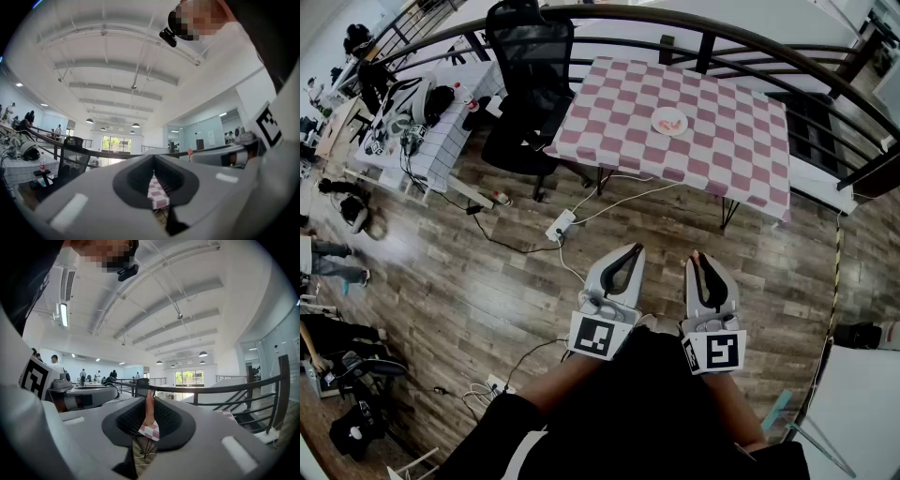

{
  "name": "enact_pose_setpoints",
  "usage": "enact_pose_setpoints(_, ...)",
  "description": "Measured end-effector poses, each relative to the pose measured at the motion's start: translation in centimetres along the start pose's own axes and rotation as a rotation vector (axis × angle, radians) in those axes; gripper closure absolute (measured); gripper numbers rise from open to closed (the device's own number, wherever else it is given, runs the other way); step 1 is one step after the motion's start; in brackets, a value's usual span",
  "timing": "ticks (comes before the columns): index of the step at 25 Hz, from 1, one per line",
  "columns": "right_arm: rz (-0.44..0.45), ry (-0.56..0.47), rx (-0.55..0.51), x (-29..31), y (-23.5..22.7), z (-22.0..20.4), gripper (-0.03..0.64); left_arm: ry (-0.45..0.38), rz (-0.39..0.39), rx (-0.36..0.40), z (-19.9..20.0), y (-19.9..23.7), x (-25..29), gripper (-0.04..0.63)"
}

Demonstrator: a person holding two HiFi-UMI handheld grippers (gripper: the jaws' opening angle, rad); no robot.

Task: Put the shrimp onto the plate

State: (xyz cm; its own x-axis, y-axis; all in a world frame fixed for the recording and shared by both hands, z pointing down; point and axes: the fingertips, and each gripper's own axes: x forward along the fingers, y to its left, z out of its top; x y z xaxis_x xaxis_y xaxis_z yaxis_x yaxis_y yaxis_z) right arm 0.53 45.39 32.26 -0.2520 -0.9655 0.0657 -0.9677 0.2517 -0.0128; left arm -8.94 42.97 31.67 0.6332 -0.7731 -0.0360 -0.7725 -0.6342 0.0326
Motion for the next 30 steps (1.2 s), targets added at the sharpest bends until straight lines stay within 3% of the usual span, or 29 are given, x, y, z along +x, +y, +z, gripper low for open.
enact_pose_setpoints(9,0.032,-0.016,0.053,-2.5,-1.4,-0.5,0.561,0.011,0.021,0.0,-0.8,-1.9,0.0,0.588)
enact_pose_setpoints(17,-0.031,0.005,0.088,-3.7,-4.3,-2.2,0.561,0.015,0.029,0.029,-1.6,-0.8,0.8,0.588)
enact_pose_setpoints(25,-0.098,0.051,0.091,-1.7,-7.5,-3.7,0.561,0.036,-0.022,0.016,-3.4,-0.1,4.9,0.588)
enact_pose_setpoints(30,-0.129,0.113,0.088,2.2,-9.4,-5.2,0.561,0.108,-0.028,-0.002,-4.9,2.2,9.3,0.588)
